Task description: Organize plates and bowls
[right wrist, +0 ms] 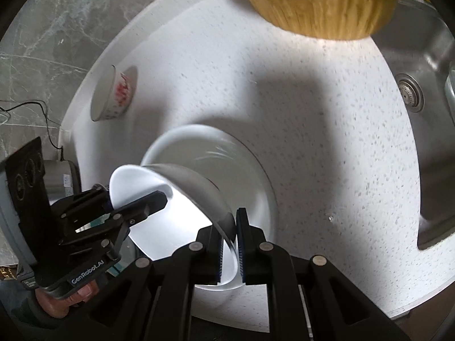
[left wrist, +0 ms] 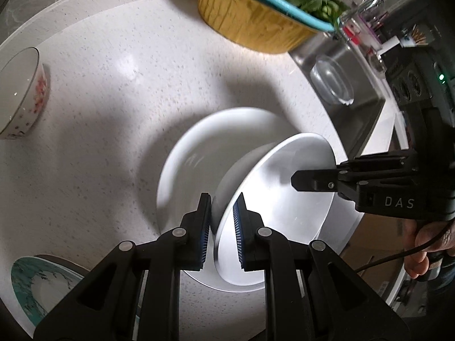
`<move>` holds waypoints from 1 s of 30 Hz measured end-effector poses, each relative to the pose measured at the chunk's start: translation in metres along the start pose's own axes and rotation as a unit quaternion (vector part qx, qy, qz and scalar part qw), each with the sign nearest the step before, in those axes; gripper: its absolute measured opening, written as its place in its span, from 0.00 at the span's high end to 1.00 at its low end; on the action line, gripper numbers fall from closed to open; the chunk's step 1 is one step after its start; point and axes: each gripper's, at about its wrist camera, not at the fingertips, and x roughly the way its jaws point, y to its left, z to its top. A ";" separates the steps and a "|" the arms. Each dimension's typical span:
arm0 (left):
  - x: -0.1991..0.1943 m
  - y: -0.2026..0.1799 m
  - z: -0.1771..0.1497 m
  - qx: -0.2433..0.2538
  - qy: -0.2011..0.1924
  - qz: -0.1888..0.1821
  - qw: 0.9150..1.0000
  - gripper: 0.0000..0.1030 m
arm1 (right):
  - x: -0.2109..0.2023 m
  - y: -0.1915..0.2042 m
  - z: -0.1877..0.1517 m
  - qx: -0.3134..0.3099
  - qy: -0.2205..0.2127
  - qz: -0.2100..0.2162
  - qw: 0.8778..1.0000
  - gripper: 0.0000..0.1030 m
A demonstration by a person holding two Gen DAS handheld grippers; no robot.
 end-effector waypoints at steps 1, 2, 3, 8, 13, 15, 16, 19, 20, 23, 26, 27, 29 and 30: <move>0.004 -0.001 -0.002 0.001 0.003 0.003 1.000 0.87 | 0.002 0.000 0.000 -0.004 0.000 -0.007 1.000 0.89; 0.008 -0.001 -0.002 0.001 0.004 0.006 1.000 0.87 | 0.005 0.004 0.001 -0.008 0.000 -0.014 1.000 0.89; 0.014 -0.003 -0.001 0.004 0.006 0.014 1.000 0.87 | 0.006 0.003 0.000 -0.011 -0.001 -0.018 1.000 0.89; 0.030 -0.004 0.004 0.005 0.000 0.034 0.999 0.86 | 0.016 0.015 -0.001 -0.035 -0.008 -0.049 0.998 0.90; 0.036 -0.004 0.006 0.000 -0.007 0.037 0.999 0.79 | 0.024 0.019 0.000 -0.049 -0.016 -0.079 0.996 0.89; 0.034 -0.008 0.006 0.001 -0.015 0.031 0.999 0.71 | 0.026 0.022 0.000 -0.056 -0.023 -0.088 0.994 0.89; 0.028 -0.005 0.004 0.001 -0.017 0.029 0.999 0.68 | 0.026 0.023 0.000 -0.058 -0.025 -0.091 0.994 0.89; 0.022 -0.008 0.004 0.007 -0.027 0.019 0.999 0.55 | 0.028 0.028 -0.001 -0.068 -0.031 -0.102 0.992 0.88; 0.020 -0.010 0.004 0.011 -0.031 0.019 0.999 0.51 | 0.027 0.029 0.000 -0.070 -0.034 -0.106 0.991 0.87; 0.013 -0.013 0.005 0.020 -0.041 0.022 0.999 0.43 | 0.023 0.032 0.000 -0.071 -0.045 -0.112 0.990 0.81; 0.000 -0.004 0.002 0.011 -0.050 0.012 0.999 0.40 | 0.015 0.036 0.000 -0.066 -0.055 -0.112 0.990 0.72; -0.006 -0.003 0.001 0.011 -0.056 0.012 0.998 0.40 | 0.013 0.038 0.000 -0.066 -0.058 -0.110 0.990 0.66; -0.020 -0.003 0.000 0.011 -0.064 0.003 0.998 0.40 | 0.002 0.037 -0.003 -0.062 -0.067 -0.103 0.990 0.58; -0.028 -0.002 -0.001 0.010 -0.069 -0.001 0.998 0.40 | -0.004 0.037 -0.004 -0.059 -0.075 -0.099 0.990 0.52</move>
